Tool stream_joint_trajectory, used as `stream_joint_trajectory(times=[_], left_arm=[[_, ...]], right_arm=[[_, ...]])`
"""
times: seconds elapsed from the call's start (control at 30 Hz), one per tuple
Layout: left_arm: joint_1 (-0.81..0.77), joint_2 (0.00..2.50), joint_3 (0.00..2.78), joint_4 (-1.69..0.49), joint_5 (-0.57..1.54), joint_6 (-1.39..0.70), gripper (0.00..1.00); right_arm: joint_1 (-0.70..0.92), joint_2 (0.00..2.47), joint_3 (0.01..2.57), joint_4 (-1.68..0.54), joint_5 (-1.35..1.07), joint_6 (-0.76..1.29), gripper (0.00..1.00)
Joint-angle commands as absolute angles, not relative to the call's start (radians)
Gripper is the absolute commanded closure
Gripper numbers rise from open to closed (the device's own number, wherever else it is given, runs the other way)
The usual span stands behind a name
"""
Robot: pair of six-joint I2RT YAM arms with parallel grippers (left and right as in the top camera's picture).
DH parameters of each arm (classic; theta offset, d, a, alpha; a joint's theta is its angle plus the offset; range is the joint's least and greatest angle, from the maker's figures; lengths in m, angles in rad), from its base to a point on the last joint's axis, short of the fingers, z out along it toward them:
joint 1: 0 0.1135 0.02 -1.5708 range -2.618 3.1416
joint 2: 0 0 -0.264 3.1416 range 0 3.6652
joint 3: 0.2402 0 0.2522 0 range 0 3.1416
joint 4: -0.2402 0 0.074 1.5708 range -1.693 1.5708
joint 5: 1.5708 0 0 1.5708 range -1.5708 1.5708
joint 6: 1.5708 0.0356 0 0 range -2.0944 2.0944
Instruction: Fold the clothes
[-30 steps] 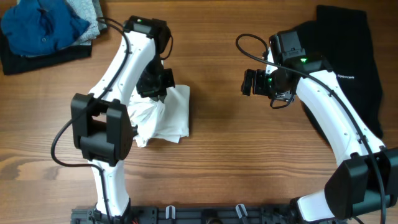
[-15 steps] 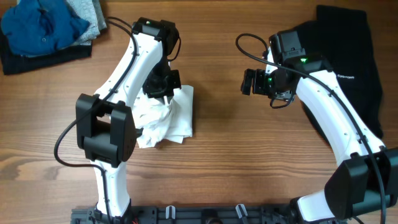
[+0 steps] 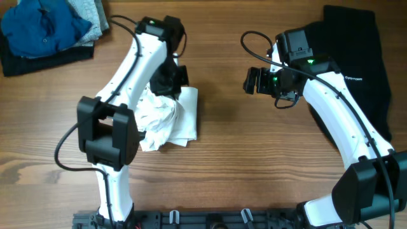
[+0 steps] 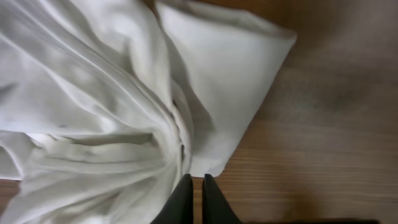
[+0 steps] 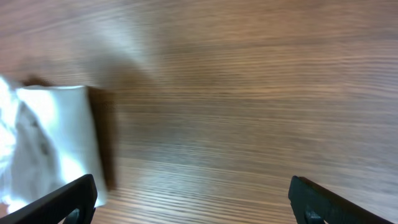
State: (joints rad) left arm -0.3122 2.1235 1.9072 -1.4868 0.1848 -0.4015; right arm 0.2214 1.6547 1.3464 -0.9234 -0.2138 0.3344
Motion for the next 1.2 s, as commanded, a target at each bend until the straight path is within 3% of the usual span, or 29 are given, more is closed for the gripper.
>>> stream_joint_trajectory(times=[0.0,0.07,0.17,0.27,0.33,0.57,0.7,0.87,0.97,1.03,1.17], left_arm=[[-0.155,2.078,1.988,-1.488,0.189,-0.401,0.46],[-0.081,2.073,1.989,-1.495,0.188,-0.396,0.37],[0.019,2.082,1.969,-1.525,0.186,-0.379,0.36],[0.081,2.091,1.915,-1.534,0.177,-0.322,0.26],[0.115,2.101,1.861,-1.526,0.125,-0.322,0.25],[0.173,2.111,1.790,-1.502,0.126,-0.237,0.21],[0.175,2.111,1.787,-1.483,0.126,-0.207,0.08],[0.158,2.111,1.715,-1.447,0.190,-0.134,0.03],[0.141,2.111,1.646,-1.407,0.197,-0.134,0.05],[0.130,2.111,1.618,-1.402,0.227,-0.134,0.12],[0.101,2.110,1.616,-1.402,0.339,-0.101,0.46]], right_arm=[[0.229,1.652,1.353,-0.910,-0.300,0.314,0.00],[0.230,1.652,1.353,-0.910,-0.300,0.314,0.00],[0.230,1.652,1.353,-0.907,-0.300,0.314,0.00],[0.230,1.652,1.353,-0.896,-0.297,0.315,0.01],[0.230,1.652,1.353,-0.890,-0.297,0.315,0.00],[0.230,1.652,1.351,-0.901,-0.295,0.314,0.00],[0.230,1.654,1.348,-0.898,-0.293,0.314,0.00],[0.230,1.659,1.348,-0.899,-0.293,0.314,0.00],[0.230,1.661,1.348,-0.900,-0.293,0.314,0.00],[0.230,1.661,1.348,-0.900,-0.293,0.313,0.00],[0.230,1.661,1.348,-0.900,-0.293,0.314,0.00]])
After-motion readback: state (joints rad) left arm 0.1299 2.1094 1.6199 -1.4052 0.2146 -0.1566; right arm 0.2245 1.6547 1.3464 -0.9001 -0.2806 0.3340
